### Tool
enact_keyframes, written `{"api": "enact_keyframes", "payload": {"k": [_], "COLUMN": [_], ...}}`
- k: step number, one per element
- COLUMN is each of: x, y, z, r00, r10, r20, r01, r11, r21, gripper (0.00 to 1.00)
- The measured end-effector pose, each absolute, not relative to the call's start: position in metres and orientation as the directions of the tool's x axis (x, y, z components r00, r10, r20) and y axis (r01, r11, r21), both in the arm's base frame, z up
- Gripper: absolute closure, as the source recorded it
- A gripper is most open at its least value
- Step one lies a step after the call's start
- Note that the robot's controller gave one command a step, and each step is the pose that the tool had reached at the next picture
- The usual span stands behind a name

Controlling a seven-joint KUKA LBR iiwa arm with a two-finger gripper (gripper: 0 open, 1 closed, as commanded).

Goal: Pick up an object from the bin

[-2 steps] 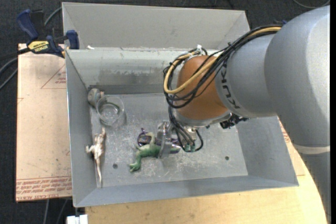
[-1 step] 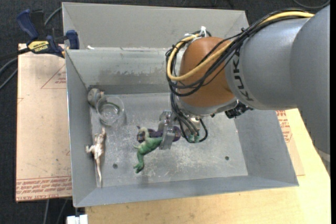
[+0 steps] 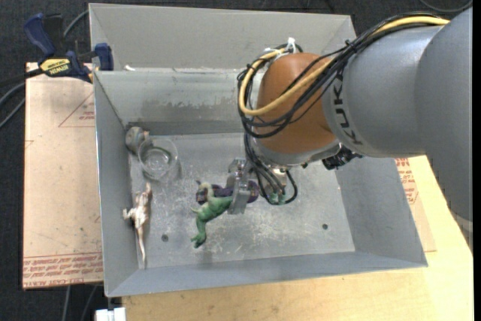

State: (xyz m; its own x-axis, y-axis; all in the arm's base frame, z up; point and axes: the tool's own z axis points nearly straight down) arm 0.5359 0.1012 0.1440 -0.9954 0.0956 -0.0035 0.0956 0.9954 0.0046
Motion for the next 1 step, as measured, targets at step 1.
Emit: {"api": "enact_keyframes", "payload": {"k": [1], "x": [0.5358], "y": [0.1034], "z": [0.2174], "r00": [-0.996], "r10": [0.085], "r20": [-0.009], "r01": [0.085], "r11": [0.996], "r21": [0.007], "gripper": [1.00]}}
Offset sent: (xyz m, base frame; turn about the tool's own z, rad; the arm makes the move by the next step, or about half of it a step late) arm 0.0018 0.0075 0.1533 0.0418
